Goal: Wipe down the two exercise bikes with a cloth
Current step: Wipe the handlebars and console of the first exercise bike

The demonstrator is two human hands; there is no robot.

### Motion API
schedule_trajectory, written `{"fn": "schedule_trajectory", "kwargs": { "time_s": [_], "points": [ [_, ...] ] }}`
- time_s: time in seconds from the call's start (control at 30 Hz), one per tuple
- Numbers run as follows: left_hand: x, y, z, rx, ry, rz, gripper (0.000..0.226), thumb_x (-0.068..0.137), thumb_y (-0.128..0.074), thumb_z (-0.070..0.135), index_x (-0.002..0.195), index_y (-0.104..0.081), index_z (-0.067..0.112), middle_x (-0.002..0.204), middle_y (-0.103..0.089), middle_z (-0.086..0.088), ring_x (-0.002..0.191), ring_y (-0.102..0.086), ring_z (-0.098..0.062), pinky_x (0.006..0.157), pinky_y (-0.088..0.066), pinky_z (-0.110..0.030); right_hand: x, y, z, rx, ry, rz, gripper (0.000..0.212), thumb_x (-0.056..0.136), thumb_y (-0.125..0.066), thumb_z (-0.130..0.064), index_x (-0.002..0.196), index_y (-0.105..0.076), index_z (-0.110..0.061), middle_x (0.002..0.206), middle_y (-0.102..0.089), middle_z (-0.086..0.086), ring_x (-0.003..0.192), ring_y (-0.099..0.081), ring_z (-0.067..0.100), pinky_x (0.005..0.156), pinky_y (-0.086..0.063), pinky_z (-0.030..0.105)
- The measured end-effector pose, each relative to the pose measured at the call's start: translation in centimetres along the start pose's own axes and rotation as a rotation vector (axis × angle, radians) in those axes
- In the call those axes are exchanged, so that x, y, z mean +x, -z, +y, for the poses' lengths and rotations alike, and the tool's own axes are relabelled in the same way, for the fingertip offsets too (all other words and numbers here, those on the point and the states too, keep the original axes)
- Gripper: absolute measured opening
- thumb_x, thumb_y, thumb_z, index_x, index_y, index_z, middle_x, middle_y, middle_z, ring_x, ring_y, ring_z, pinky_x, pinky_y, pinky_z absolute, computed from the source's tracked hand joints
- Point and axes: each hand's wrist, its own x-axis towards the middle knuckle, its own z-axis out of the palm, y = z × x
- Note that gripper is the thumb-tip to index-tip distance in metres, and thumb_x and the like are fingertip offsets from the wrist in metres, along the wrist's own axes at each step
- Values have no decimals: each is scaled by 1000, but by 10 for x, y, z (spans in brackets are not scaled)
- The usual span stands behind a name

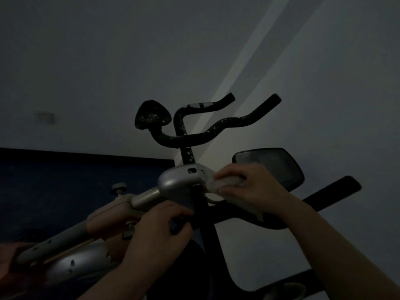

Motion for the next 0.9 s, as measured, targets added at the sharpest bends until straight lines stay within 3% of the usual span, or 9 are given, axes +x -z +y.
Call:
{"fn": "schedule_trajectory", "kwargs": {
  "time_s": [0.07, 0.27, 0.37, 0.5, 0.63, 0.8, 0.9],
  "points": [
    [4, -2, 0, -33, 17, -23, 21, 72, -65, 24, 89, -70, 35, 89, -65, 20, 89, -59, 5, 75, -47, -15, 15, -1, 6, -39, 39, 57, 23, 71, -80, -21, 93, -74, -24, 95, -69, -12, 91, -64, 2, 81, -49, 21],
    [7, 0, -5, -104, -36, -69, 27, 66, -56, 41, 87, -72, 34, 93, -64, 19, 86, -62, 1, 72, -44, -10, 27, -27, 18, 12, 24, -101, 18, 70, -83, -20, 87, -77, -22, 92, -66, -4, 87, -62, 5, 79, -49, 20],
    [7, 0, -8, -132, -37, -56, 26, 66, -57, 39, 86, -73, 34, 92, -66, 18, 87, -63, -1, 74, -46, -11, 34, -2, 28, -199, -36, -192, 14, 69, -83, -28, 82, -77, -25, 87, -66, -9, 82, -62, 5, 77, -51, 26],
    [6, 0, -6, -145, -26, -37, 26, 65, -56, 40, 84, -73, 35, 91, -66, 18, 84, -63, 1, 71, -44, -8, 40, -6, 14, -50, 64, -11, 16, 69, -83, -25, 85, -77, -24, 89, -68, -10, 85, -63, 4, 80, -50, 21],
    [7, 0, -5, -136, -35, -40, 21, 66, -58, 39, 82, -72, 37, 91, -65, 19, 83, -63, 1, 70, -44, -8, 30, -41, 4, 42, 88, -35, 18, 72, -81, -20, 90, -78, -19, 97, -68, -1, 90, -63, 7, 84, -49, 22],
    [7, -1, -6, -138, -16, -40, 19, 67, -62, 27, 82, -73, 33, 89, -66, 18, 83, -63, 0, 70, -45, -10, 30, -27, 6, -313, 22, 21, 11, 79, -72, -28, 87, -76, -22, 90, -62, -2, 82, -62, 17, 71, -48, 28],
    [6, 0, -5, -145, -38, -15, 18, 65, -58, 36, 78, -70, 38, 88, -66, 18, 82, -63, 1, 70, -46, -11, 22, -48, -8, -214, 58, 131, 16, 77, -74, -30, 87, -76, -18, 90, -63, -1, 79, -61, 16, 68, -45, 25]
  ]
}}
